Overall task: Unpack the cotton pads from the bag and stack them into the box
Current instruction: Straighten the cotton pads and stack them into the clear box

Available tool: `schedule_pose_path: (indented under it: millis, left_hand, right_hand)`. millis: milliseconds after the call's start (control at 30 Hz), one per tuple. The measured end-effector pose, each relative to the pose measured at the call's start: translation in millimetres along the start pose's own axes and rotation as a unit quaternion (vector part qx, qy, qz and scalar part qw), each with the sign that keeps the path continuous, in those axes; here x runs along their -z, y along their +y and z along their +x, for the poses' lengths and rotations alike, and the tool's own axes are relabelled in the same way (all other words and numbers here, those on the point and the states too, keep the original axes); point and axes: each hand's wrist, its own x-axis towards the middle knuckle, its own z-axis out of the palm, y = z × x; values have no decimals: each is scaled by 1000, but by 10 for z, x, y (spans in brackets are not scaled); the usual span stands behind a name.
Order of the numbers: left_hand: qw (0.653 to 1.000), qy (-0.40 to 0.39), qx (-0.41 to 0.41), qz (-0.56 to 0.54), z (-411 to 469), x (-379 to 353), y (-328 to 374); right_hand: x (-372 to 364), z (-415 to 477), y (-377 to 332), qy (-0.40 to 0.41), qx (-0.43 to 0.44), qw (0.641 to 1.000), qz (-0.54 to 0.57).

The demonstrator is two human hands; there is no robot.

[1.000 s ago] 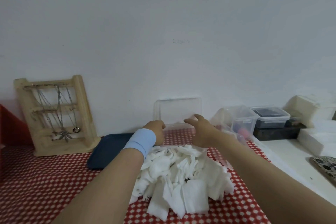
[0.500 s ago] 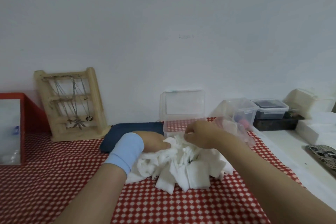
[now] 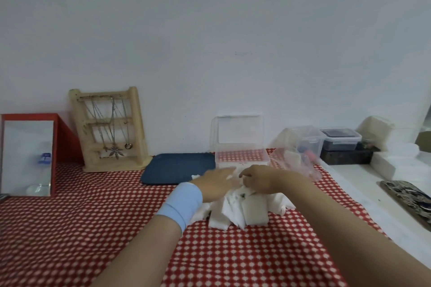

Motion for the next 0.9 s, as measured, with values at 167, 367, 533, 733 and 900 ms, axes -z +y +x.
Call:
schedule_pose_path:
  millis: [167, 367, 533, 733, 900]
  left_hand:
    - [997, -53, -2, 53, 28, 25, -79]
    - [994, 73, -52, -66, 167, 423, 19]
    - [953, 121, -36, -275, 390, 421, -3]
    - [901, 125, -37, -414, 542, 267, -155]
    - [909, 146, -31, -390, 572, 324, -301]
  right_hand:
    - [246, -67, 114, 37, 5, 999, 29]
    - [402, 61, 194, 116, 31, 989, 86]
    - [492, 191, 193, 166, 88, 926, 326]
    - [362, 368, 156, 105, 117, 865, 476]
    - [299, 511, 188, 78, 102, 835, 535]
